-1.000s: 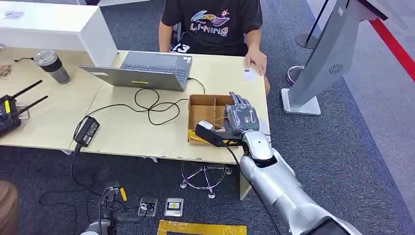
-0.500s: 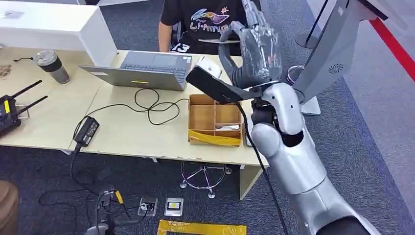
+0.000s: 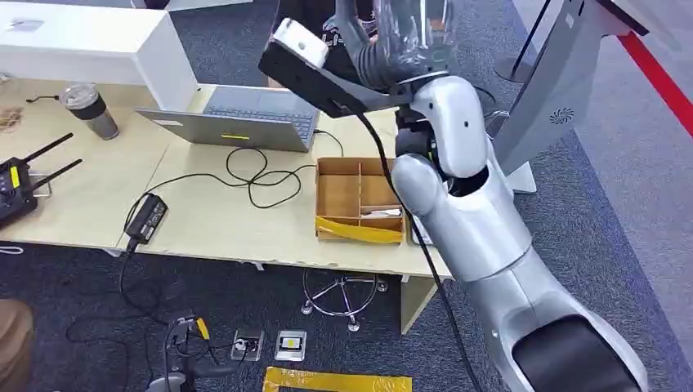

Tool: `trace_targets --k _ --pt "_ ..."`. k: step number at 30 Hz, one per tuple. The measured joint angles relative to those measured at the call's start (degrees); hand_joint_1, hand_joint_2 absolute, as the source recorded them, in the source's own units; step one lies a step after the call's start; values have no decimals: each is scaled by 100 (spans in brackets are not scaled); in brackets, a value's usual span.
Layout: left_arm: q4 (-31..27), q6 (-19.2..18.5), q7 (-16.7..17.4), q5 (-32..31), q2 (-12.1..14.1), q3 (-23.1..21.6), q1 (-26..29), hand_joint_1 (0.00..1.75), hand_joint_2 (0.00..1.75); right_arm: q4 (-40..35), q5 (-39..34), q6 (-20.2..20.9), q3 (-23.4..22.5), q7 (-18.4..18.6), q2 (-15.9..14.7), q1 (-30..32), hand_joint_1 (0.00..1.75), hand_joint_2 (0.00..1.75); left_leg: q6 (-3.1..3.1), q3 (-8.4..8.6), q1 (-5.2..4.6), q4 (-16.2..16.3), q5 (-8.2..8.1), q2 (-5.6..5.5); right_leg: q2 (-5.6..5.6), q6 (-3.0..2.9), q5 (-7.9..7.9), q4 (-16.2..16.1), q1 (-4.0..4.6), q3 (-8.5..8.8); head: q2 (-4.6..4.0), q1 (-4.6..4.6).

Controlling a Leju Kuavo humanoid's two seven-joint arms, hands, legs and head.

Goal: Pass the card to the sensor for recognition and then transmit it.

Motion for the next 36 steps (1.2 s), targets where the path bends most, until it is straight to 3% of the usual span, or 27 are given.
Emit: trace_targets --k 3,4,5,11,24,31,33,34,36 --pt "0 39 0 -35 -37 0 -14 0 175 361 17 4 83 89 63 -65 175 175 0 -1 2 0 0 -7 -6 0 0 0 2 2 0 -4" --pt "0 83 -13 -103 -92 0 -24 0 175 873 57 65 256 229 168 -108 175 175 0 -5 1 1 2 -10 -10 0 0 0 1 0 0 -4" --pt "0 55 -124 -199 -170 0 -31 0 175 1640 120 375 567 495 301 -219 175 175 0 -6 1 1 1 -10 -9 -1 -1 -1 1 -1 0 0" --pt "0 22 -378 -335 -313 -2 -28 0 175 2601 376 630 1032 770 383 -305 175 175 1 -11 1 2 -1 -9 -7 -1 -1 -3 0 -7 0 -2" --pt "0 -271 -385 -363 -315 0 11 0 175 3383 739 859 1303 1041 291 -455 175 175 0 -9 1 3 0 -4 0 -1 -1 -3 1 -12 0 -2" --pt "0 -424 -387 -3 -313 0 49 0 175 3557 933 887 1369 1156 234 -523 175 175 0 -10 1 3 -1 -4 2 -1 -1 -3 1 -12 0 -2" --pt "0 -461 -422 20 -313 0 66 0 175 3595 968 892 1379 1187 230 -552 49 175 0 -9 1 3 -1 -4 2 -1 -1 -3 1 -12 0 -2" --pt "0 -463 -448 -3 -315 0 71 0 175 3610 990 892 1382 1200 227 -569 0 175 0 -9 1 3 -1 -4 2 -1 -1 -3 1 -12 0 -4" --pt "0 -454 -498 -46 -315 0 77 0 175 3638 1019 883 1395 1244 219 -598 0 175 0 -9 1 3 -1 -4 2 -1 -1 -3 1 -12 0 -4"
